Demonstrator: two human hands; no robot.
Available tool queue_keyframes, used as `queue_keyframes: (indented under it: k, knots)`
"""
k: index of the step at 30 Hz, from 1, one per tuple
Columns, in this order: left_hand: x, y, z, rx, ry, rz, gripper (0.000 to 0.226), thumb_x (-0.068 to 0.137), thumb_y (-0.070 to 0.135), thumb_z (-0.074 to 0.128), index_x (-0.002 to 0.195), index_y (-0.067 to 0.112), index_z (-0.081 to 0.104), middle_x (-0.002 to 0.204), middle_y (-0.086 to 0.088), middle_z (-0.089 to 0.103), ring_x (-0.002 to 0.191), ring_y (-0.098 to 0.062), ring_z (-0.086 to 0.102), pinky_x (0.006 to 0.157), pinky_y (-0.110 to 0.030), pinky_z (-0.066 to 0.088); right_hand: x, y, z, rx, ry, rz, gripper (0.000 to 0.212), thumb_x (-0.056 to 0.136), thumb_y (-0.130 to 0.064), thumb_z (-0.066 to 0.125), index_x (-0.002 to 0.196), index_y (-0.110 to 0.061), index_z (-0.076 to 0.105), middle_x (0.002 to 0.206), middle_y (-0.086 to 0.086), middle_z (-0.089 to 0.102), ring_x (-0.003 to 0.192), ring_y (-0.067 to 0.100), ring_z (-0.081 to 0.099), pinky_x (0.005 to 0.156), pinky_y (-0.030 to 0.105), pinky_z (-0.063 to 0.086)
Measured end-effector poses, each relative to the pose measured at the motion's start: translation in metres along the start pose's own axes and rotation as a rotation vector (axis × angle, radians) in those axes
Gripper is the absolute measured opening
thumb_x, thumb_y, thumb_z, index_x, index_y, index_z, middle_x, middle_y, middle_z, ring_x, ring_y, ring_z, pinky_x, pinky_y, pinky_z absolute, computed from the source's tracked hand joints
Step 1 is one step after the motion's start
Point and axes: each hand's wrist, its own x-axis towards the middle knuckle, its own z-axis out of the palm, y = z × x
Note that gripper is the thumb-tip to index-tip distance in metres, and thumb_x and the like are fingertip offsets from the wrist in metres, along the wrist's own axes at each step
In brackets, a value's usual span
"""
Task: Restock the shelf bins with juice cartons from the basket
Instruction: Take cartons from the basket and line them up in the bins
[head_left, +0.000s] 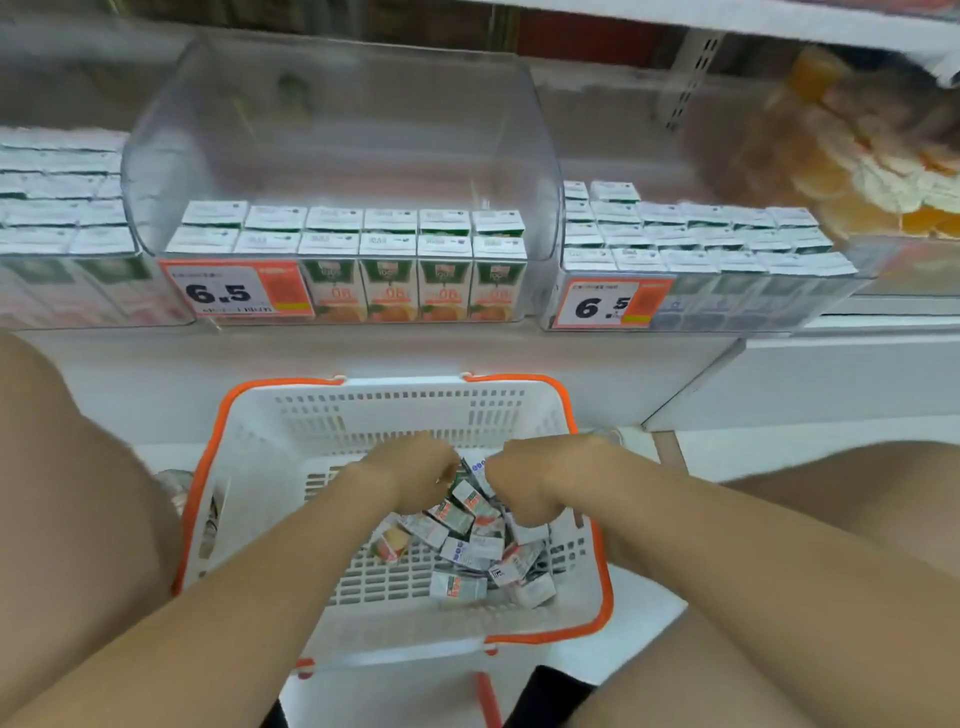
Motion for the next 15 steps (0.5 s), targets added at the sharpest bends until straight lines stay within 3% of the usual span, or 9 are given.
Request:
queue_keyframes:
  k: [3, 6, 8, 10, 12, 15]
  knots:
    - [0.012, -0.015, 0.044, -0.048, -0.119, -0.093, 0.024, 0.1, 0.018, 0.056, 0.122, 0.021, 0.066, 0.122, -0.005, 0.064, 0.101, -0.028, 0.068, 0.084, -0.042, 0.06, 0.025, 0.009, 0.025, -0.047, -0.009, 0.017, 0.012, 0.096, 0.005, 0.051, 0.095, -0.007, 0.052, 0.089, 0.006, 0.05, 0.066, 0.021, 0.047, 0.055, 0.033, 0.039]
    - [0.016, -0.029, 0.083, -0.077, -0.18, -0.197, 0.023, 0.099, 0.014, 0.054, 0.12, 0.017, 0.063, 0.122, -0.006, 0.064, 0.103, -0.028, 0.068, 0.086, -0.04, 0.058, 0.053, 0.015, 0.049, -0.042, -0.021, 0.017, 0.029, 0.096, 0.005, 0.053, 0.123, -0.004, 0.059, 0.111, 0.008, 0.06, 0.079, 0.024, 0.058, 0.058, 0.035, 0.045]
    - [0.016, -0.039, 0.101, -0.092, -0.19, -0.257, 0.022, 0.1, 0.016, 0.057, 0.121, 0.016, 0.061, 0.127, -0.007, 0.064, 0.11, -0.029, 0.066, 0.091, -0.041, 0.056, 0.072, 0.014, 0.063, -0.018, -0.026, 0.007, 0.033, 0.098, 0.002, 0.055, 0.129, -0.008, 0.06, 0.119, 0.01, 0.063, 0.092, 0.028, 0.065, 0.065, 0.037, 0.049]
    - [0.017, -0.048, 0.116, -0.14, -0.19, -0.32, 0.03, 0.099, 0.017, 0.061, 0.129, 0.012, 0.057, 0.138, -0.011, 0.058, 0.119, -0.03, 0.062, 0.095, -0.04, 0.054, 0.091, 0.01, 0.075, 0.02, -0.021, -0.02, 0.035, 0.1, -0.004, 0.058, 0.135, -0.011, 0.056, 0.12, 0.011, 0.063, 0.1, 0.03, 0.067, 0.073, 0.039, 0.054]
    - [0.018, -0.055, 0.129, -0.176, -0.179, -0.376, 0.048, 0.098, 0.012, 0.063, 0.143, 0.01, 0.049, 0.153, -0.015, 0.044, 0.129, -0.034, 0.057, 0.1, -0.042, 0.051, 0.106, 0.004, 0.084, 0.057, -0.009, -0.06, 0.052, 0.099, -0.01, 0.063, 0.147, -0.016, 0.045, 0.127, 0.012, 0.061, 0.107, 0.033, 0.067, 0.081, 0.042, 0.058]
    - [0.019, -0.065, 0.149, -0.243, -0.165, -0.424, 0.055, 0.094, 0.001, 0.063, 0.145, 0.012, 0.047, 0.159, -0.015, 0.03, 0.126, -0.037, 0.057, 0.1, -0.04, 0.052, 0.122, -0.008, 0.094, 0.073, -0.013, -0.108, 0.075, 0.094, -0.01, 0.071, 0.156, -0.031, 0.034, 0.138, 0.013, 0.052, 0.114, 0.04, 0.063, 0.078, 0.044, 0.054]
